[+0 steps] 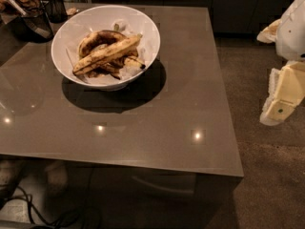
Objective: Pick banana from white bowl
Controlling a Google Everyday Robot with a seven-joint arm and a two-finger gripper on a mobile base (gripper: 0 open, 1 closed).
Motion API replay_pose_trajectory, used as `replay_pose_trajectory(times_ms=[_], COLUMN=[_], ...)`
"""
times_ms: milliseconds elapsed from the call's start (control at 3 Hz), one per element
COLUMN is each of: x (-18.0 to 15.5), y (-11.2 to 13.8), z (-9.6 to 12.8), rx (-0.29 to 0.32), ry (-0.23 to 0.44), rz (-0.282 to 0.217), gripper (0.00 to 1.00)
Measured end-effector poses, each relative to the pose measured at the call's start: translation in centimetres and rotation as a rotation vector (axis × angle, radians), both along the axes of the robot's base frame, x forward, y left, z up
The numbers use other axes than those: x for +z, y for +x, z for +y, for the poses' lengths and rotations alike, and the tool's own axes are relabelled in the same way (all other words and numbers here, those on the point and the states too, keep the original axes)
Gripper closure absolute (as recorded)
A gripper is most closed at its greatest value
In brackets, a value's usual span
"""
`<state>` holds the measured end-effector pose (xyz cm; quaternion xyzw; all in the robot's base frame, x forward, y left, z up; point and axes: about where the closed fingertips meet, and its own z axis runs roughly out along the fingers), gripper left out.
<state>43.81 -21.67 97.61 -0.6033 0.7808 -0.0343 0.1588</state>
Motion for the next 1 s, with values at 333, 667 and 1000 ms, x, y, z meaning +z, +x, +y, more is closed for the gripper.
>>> replay_pose_trajectory(times_ms=[333, 667, 1000], x=[0.0, 0.7, 1.5], y=[0.0, 0.5, 2.0], z=[0.0, 1.0, 3.2], rx=[0.000, 0.021, 0.091], ry=[0.000, -0.019, -0.064], rz=[0.000, -0.009, -0.004], gripper=[0.00, 0.00, 0.00])
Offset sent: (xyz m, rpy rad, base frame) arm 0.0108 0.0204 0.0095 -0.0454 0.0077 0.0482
